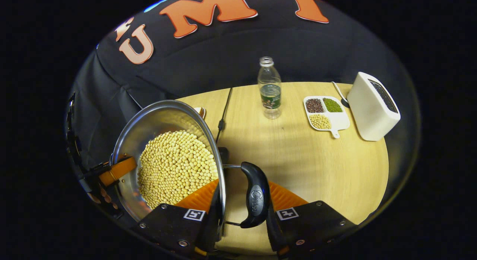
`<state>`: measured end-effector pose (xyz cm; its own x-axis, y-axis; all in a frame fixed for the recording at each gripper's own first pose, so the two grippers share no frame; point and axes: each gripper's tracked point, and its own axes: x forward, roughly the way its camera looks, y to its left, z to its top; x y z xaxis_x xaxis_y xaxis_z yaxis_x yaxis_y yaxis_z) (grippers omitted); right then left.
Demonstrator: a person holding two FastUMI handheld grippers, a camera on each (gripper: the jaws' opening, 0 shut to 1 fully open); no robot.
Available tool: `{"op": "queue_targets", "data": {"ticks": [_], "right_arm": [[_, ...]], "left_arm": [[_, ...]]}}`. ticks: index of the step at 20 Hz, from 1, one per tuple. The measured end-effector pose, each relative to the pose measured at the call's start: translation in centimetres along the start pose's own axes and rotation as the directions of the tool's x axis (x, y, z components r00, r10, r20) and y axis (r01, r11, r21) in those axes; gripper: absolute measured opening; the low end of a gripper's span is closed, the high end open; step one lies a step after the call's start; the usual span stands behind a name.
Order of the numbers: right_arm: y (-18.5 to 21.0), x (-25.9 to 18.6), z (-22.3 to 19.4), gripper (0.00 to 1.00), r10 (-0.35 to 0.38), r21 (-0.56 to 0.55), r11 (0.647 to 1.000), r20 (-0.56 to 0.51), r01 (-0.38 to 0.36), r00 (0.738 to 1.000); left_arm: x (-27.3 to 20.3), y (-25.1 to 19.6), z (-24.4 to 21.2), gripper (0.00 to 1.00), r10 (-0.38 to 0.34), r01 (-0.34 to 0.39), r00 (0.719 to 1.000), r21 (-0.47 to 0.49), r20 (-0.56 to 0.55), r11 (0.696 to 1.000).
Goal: First push the handle of the pot to place it horizontally, then grasp the pot with both hands and set it on the induction cooktop.
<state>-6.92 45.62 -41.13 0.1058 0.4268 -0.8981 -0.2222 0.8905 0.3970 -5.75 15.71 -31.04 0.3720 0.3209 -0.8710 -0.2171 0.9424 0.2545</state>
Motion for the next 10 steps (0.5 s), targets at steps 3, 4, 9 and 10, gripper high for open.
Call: {"op": "queue_targets", "data": {"ticks": [3, 4, 9, 10], "right_arm": [[2.6, 1.1, 0.2, 0.55, 0.006, -0.007, 1.000, -0.005, -0.006, 1.000], [3.3, 1.6, 0.0, 0.55, 0.006, -0.005, 1.000, -0.008, -0.006, 1.000], [4.9, 3.6, -1.3, 0.55, -0.024, 0.007, 1.000, -0.032, 0.024, 0.999], [5.1, 4.1, -1.5, 0.55, -0.033, 0.010, 0.999, -0.040, 0.033, 0.999]], "left_arm": [[-1.9, 1.4, 0.5, 0.73, 0.012, -0.012, 1.000, -0.009, -0.004, 1.000], [-2.0, 1.4, 0.8, 0.75, 0.013, -0.013, 1.000, -0.008, -0.007, 1.000], [-0.5, 0.3, 0.8, 0.75, 0.001, -0.001, 0.999, -0.021, -0.038, 1.000], [0.3, 0.1, 0.7, 0.75, -0.004, 0.003, 0.999, -0.019, -0.043, 1.000]]}}
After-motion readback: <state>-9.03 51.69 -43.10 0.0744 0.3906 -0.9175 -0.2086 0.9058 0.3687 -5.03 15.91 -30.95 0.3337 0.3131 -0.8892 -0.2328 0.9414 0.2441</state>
